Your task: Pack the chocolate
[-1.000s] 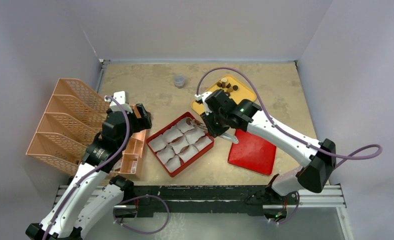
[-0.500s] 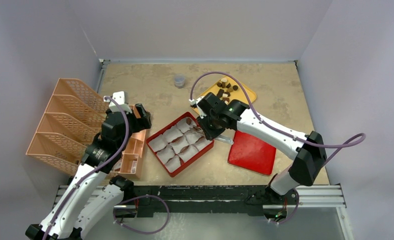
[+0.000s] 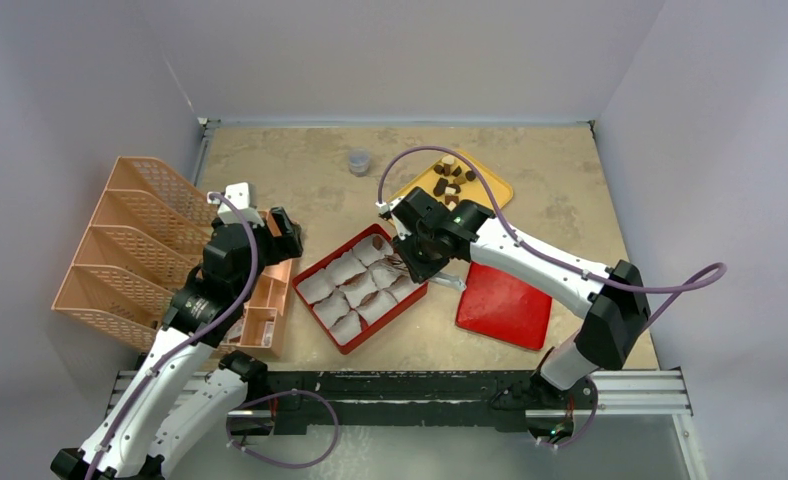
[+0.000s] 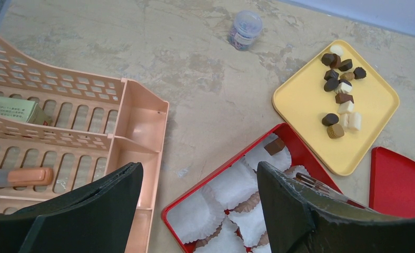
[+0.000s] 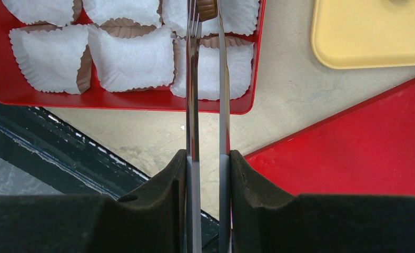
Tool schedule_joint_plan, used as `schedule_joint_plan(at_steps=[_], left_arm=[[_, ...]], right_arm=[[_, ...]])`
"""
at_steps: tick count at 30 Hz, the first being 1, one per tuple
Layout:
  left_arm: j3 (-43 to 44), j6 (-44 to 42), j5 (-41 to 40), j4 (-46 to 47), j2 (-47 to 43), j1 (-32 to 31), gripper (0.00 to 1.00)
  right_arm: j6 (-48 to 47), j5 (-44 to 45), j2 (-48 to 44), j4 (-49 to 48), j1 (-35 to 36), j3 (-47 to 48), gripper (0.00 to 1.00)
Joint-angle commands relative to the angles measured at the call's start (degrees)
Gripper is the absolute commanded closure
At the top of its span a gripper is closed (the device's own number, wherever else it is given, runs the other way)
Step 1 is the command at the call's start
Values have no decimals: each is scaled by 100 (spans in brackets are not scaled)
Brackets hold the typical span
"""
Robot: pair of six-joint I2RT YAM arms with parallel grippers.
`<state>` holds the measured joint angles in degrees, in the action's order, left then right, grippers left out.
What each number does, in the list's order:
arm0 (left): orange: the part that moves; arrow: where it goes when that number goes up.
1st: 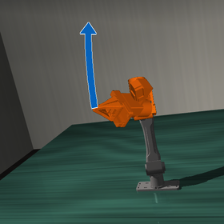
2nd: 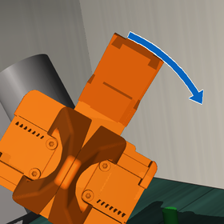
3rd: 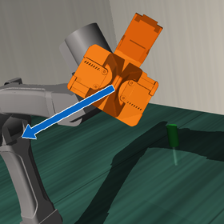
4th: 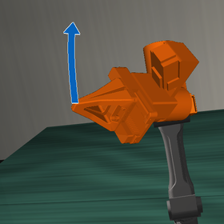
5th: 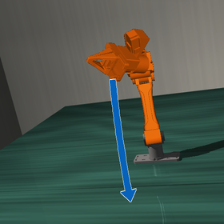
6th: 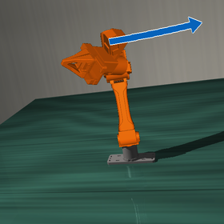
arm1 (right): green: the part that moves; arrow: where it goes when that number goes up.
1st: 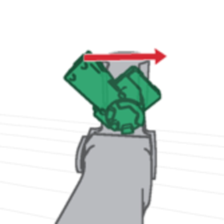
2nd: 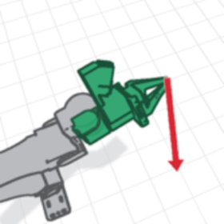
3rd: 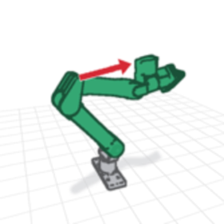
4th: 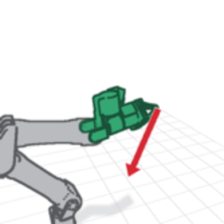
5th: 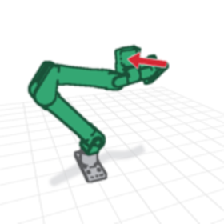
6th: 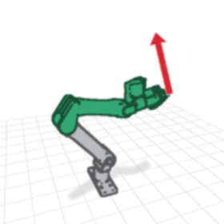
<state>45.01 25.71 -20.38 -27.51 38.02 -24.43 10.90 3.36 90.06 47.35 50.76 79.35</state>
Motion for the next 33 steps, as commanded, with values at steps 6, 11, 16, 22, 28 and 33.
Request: schedule_joint_plan(at_steps=[6, 11, 16, 22, 28, 33], left_arm=[[117, -93, -27, 172, 7, 26, 21], [102, -85, -32, 167, -48, 26, 21], [102, -84, -36, 168, -65, 26, 21], [113, -84, -36, 168, -66, 26, 21], [104, -76, -95, 144, -142, 26, 21], [102, -75, -80, 149, -159, 26, 21]], right_arm=[[-37, 109, -120, 107, 47, 324, 63], [0, 100, -126, 127, 48, 292, 61], [31, 107, -228, 99, 48, 357, 63], [3, 238, -245, 258, 48, 843, 64], [-121, 872, -224, 253, -44, 1217, 64], [-205, 1121, -234, 158, -400, 1157, 63]])
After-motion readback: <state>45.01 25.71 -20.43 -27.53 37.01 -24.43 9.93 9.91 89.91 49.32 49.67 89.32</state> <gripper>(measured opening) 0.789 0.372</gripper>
